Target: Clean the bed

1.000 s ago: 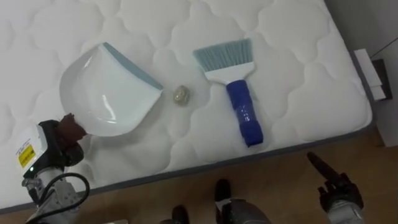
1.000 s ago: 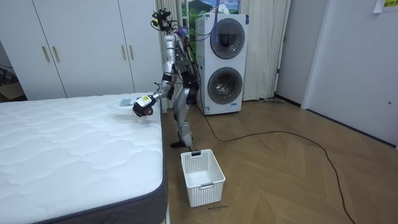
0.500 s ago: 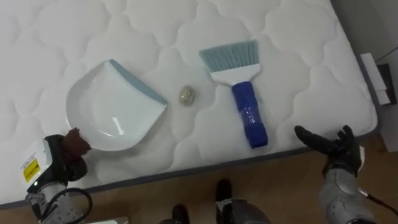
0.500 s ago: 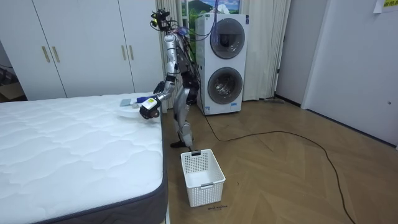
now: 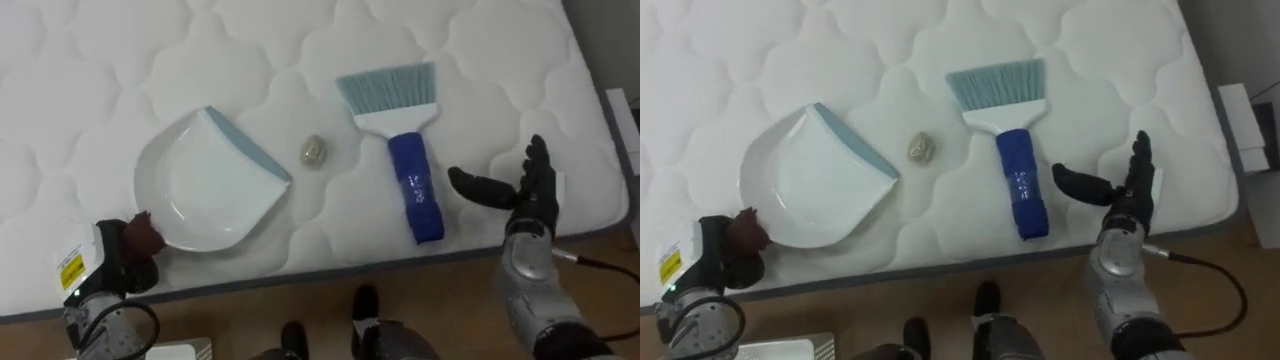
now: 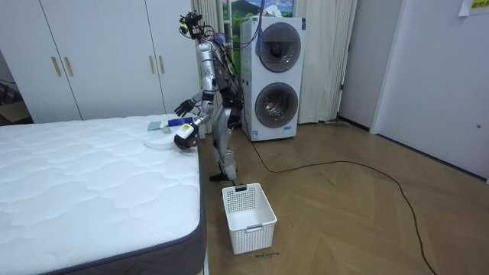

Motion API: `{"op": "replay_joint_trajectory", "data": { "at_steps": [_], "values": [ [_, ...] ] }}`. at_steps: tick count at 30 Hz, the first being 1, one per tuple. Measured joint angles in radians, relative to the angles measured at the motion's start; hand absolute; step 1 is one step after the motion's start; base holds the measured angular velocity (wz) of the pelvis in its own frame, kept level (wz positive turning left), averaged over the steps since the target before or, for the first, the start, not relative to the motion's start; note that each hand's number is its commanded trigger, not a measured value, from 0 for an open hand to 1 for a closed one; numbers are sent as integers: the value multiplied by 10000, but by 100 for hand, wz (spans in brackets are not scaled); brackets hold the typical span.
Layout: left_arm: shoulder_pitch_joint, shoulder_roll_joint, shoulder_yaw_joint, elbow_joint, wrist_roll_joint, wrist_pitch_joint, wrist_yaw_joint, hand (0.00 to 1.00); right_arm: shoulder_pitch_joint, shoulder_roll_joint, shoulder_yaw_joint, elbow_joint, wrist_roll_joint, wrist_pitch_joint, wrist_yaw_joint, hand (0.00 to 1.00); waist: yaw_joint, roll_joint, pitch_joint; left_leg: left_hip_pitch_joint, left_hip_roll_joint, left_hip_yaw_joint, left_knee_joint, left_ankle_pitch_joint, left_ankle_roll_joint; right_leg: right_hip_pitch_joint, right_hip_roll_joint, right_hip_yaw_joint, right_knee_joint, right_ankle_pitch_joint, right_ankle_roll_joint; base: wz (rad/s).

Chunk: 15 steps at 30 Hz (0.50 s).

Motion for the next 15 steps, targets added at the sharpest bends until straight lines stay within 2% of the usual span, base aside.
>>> {"op": "replay_joint_trajectory", "data": {
  "at_steps": [3,8,15],
  "values": [
    [-59,-26,-3,-3,-55,4,-41,100,-32,-1,240,-2,-4,-29,-74,0,38,-2,23,3,6,-8,-47,0,0,-1,-1,-34,-20,-1,1,1],
    [-141,-81,-2,-186,-127,10,-200,100,-112,-3,240,-16,-35,-41,-157,0,188,8,225,-29,3,-8,-37,2,-1,3,-18,-72,-43,-2,0,0],
    [-144,-84,-25,-282,-238,17,-327,100,-139,-8,637,-16,-8,-116,-333,0,207,23,230,-60,0,-10,-31,11,7,3,-29,-129,-114,0,5,0]
  ]
}}
